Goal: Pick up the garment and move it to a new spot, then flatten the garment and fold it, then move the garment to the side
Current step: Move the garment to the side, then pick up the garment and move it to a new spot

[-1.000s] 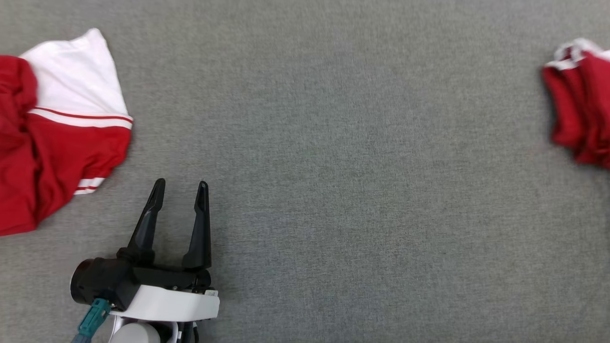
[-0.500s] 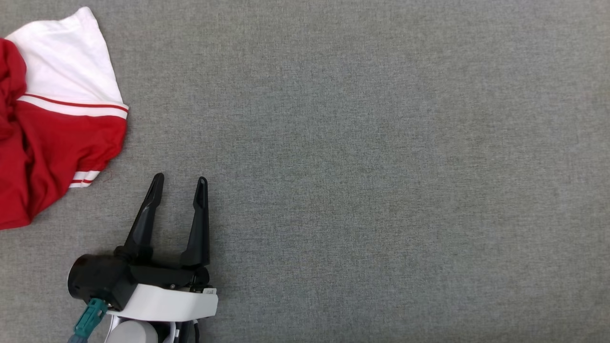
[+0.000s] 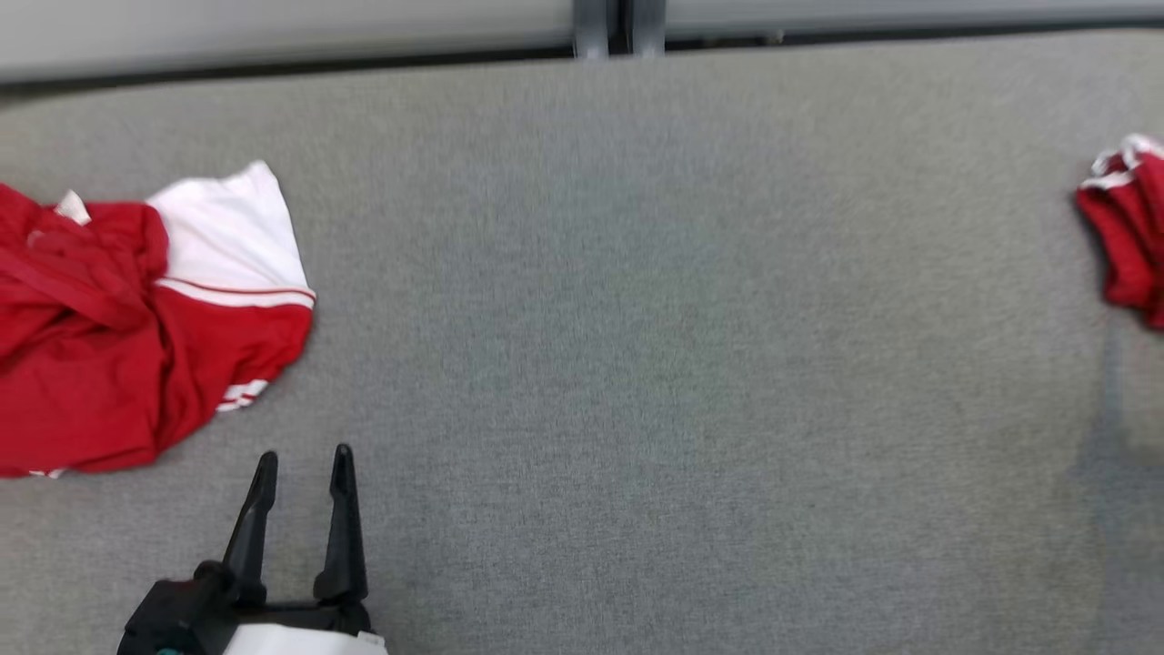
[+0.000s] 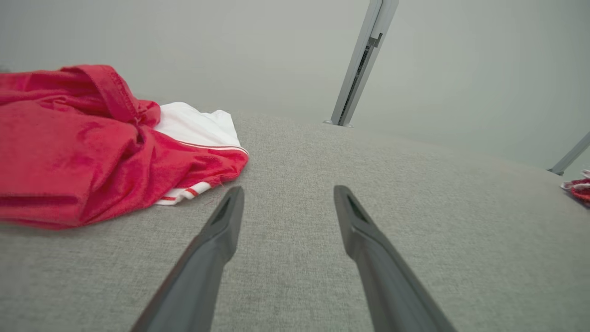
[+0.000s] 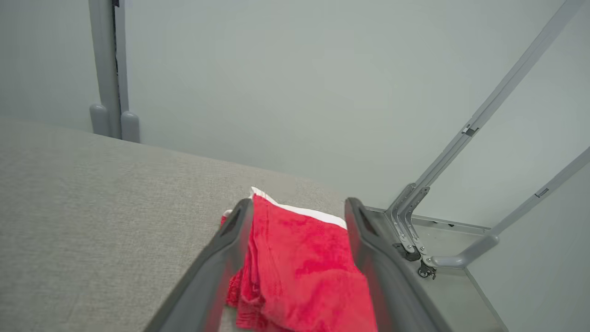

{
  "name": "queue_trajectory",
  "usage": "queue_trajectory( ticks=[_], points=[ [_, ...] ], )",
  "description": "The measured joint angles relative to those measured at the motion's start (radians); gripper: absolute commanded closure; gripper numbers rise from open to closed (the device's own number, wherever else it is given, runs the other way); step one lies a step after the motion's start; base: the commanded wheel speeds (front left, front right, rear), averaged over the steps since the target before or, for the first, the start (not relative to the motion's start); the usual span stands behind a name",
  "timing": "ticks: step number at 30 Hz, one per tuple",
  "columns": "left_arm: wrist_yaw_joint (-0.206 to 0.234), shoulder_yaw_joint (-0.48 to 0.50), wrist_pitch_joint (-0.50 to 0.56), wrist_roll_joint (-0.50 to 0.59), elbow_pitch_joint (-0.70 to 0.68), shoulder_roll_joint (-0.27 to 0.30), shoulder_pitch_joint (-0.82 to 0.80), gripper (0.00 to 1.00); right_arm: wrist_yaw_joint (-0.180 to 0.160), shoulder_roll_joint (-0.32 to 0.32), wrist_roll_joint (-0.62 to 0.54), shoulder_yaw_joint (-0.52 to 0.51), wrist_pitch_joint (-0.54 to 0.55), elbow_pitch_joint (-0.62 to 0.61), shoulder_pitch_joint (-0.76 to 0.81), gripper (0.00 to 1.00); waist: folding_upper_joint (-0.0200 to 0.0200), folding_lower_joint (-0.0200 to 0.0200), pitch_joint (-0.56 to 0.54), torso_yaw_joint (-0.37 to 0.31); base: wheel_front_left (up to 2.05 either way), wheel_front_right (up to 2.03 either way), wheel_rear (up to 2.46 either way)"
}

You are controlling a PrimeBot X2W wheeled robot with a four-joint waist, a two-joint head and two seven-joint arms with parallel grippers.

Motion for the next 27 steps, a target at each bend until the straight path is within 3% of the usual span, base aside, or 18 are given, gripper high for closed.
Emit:
queue_trajectory(
  ticks=[6, 12, 17, 27],
  points=[
    [0.014, 0.041, 0.000, -0.003, 0.004, 0.001, 0.073, 0.00, 0.000, 0.209, -0.026, 0.027, -0.114, -0.163, 0.291, 0.00, 0.0000, 0.0000, -0.145, -0.003, 0.00, 0.00, 0.00],
    [0.002, 0.055, 0.000, 0.009, 0.047, 0.000, 0.134, 0.00, 0.000, 0.380, -0.054, 0.035, -0.140, -0.260, 0.510, 0.00, 0.0000, 0.0000, -0.263, 0.003, 0.00, 0.00, 0.00],
    [-0.011, 0.067, 0.000, 0.016, 0.075, 0.001, 0.161, 0.00, 0.000, 0.425, -0.051, 0.061, -0.144, -0.356, 0.625, 0.00, 0.0000, 0.0000, -0.328, 0.015, 0.00, 0.00, 0.00],
    [-0.014, 0.064, 0.000, 0.017, 0.084, 0.000, 0.165, 0.00, 0.000, 0.431, -0.003, 0.106, -0.144, -0.363, 0.673, 0.00, 0.0000, 0.0000, -0.353, 0.021, 0.00, 0.00, 0.00]
  ],
)
